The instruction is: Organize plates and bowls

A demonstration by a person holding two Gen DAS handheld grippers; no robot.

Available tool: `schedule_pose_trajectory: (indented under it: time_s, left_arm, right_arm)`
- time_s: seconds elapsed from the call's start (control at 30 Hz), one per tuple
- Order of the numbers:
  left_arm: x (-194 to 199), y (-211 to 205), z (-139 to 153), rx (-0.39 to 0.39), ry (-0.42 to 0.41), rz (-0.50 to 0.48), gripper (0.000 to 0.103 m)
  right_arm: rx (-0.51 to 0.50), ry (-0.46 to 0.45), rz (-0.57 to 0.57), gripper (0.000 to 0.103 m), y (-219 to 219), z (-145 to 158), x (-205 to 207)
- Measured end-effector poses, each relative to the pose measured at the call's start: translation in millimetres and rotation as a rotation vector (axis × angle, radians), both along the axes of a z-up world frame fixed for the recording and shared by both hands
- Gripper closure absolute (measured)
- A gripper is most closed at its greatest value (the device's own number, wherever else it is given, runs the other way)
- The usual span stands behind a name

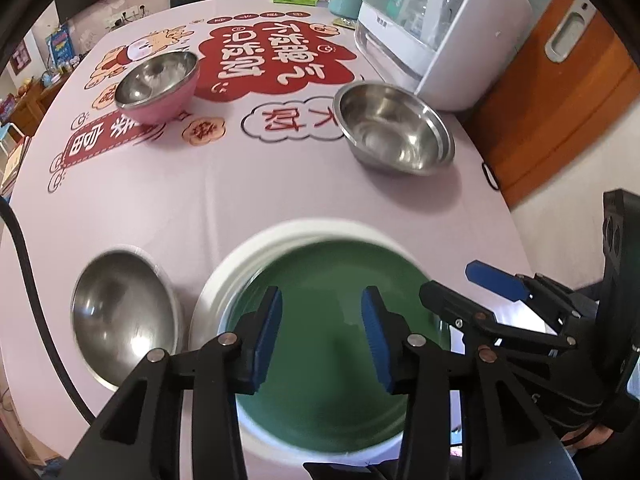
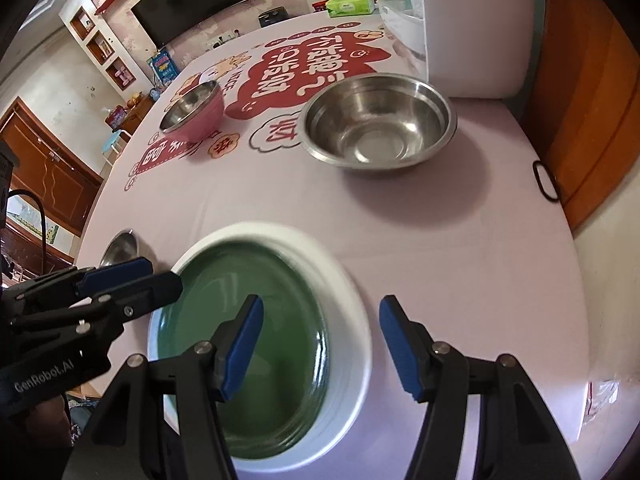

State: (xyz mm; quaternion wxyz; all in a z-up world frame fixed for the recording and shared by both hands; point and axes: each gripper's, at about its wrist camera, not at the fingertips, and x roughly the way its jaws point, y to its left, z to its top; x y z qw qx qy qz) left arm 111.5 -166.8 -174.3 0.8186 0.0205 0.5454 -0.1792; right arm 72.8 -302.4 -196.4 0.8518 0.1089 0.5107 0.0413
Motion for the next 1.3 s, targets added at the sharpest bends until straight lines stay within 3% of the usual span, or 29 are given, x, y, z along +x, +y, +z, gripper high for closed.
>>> schedule_pose_trajectory:
  time_s: [0.63,1.3]
  left_arm:
    - [85.0,-59.0,-9.4,-0.005,0.010,0.083,0.050]
    - [132.6,-82.6,-47.9,0.000,0.076,0.141,0.049]
  right_arm:
    - [0.039,-0.081,-0.063,0.042,-75.9,-3.3,67.3]
    - [0.093,-0.119,-0.021,0.043,-96.5,-25.2,95.1]
